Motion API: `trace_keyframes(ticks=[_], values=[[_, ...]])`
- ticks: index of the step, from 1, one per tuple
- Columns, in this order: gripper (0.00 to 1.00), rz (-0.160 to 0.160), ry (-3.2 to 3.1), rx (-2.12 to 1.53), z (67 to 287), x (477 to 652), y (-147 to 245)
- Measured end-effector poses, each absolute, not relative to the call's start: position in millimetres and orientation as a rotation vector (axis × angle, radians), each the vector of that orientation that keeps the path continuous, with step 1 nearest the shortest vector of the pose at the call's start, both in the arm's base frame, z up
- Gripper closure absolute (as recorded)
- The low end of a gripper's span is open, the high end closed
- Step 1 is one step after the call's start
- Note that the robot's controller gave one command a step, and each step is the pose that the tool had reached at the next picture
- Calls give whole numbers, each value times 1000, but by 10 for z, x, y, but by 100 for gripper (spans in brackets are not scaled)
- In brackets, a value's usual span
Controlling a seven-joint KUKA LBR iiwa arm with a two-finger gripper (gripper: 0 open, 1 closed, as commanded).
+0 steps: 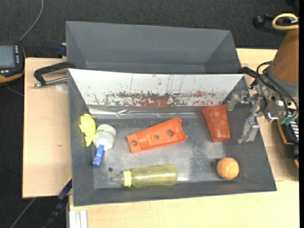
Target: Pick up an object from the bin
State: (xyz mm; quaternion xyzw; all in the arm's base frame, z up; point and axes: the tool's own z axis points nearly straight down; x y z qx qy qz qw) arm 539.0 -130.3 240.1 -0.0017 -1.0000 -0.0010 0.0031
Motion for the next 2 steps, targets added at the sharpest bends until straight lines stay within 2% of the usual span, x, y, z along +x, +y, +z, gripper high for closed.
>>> trace_keyframes(ticks=[1, 2], values=[[0, 0, -3144, -1, 2449, 5402, -1296], [0, 2, -3148, 30, 1981, 5321, -1102]])
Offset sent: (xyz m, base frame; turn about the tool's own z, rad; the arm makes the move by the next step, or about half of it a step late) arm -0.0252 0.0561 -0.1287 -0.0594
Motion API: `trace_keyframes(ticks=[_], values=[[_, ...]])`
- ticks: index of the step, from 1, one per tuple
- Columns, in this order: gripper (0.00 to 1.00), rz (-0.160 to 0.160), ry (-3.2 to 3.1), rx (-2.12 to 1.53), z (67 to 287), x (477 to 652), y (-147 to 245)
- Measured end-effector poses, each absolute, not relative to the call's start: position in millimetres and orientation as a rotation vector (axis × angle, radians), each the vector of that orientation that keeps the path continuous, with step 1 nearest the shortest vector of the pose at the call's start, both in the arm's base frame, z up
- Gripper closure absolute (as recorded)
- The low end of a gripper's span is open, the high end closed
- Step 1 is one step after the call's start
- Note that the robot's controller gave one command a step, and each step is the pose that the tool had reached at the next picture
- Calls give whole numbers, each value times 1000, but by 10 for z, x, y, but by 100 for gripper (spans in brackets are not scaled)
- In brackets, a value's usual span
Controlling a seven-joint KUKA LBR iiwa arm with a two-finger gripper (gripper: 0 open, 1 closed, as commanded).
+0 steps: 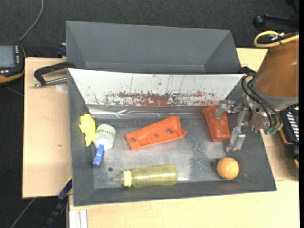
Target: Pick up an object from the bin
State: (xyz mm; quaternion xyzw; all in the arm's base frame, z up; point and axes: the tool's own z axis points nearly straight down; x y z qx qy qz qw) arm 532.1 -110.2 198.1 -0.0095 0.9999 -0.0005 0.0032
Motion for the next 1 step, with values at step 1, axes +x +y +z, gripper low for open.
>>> trace_keyframes(ticks=[1], values=[[0, 1, 3136, -106, 1472, 5153, -865]])
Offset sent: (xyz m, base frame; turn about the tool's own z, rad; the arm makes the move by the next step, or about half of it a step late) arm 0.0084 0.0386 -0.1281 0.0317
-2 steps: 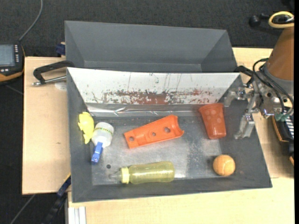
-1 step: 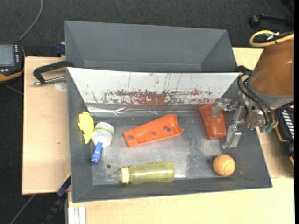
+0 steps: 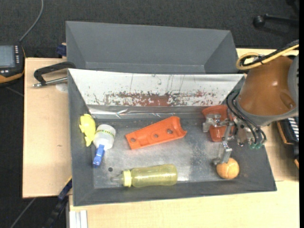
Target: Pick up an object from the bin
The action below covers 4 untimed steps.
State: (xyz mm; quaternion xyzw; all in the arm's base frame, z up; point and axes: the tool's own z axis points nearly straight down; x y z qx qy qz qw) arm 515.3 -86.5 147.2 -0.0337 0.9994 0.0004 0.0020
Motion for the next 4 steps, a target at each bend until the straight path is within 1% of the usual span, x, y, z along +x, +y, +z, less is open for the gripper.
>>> trace_keyframes(ticks=[1, 2, 3, 4], values=[[0, 1, 3131, 17, 772, 5392, -732], [0, 1, 3145, -60, 770, 5702, -404], [0, 3, 3119, -130, 1092, 5939, -172], [0, 2, 3124, -310, 762, 5969, 124]])
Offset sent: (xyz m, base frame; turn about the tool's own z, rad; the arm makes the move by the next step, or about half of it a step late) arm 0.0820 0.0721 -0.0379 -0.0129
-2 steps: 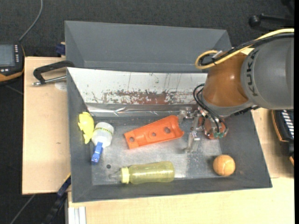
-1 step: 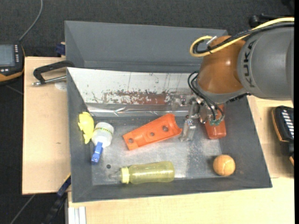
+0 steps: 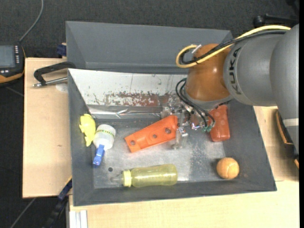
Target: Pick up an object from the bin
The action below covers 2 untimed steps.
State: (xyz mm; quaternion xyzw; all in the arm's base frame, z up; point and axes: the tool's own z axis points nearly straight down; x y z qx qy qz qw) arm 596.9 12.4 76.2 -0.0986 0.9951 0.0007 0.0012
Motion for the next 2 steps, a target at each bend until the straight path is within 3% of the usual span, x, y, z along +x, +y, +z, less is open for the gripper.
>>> trace_keyframes(ticks=[1, 2], values=[[100, 7, 3120, 42, 708, 5910, 192], [100, 7, 3120, 42, 708, 5910, 192]])
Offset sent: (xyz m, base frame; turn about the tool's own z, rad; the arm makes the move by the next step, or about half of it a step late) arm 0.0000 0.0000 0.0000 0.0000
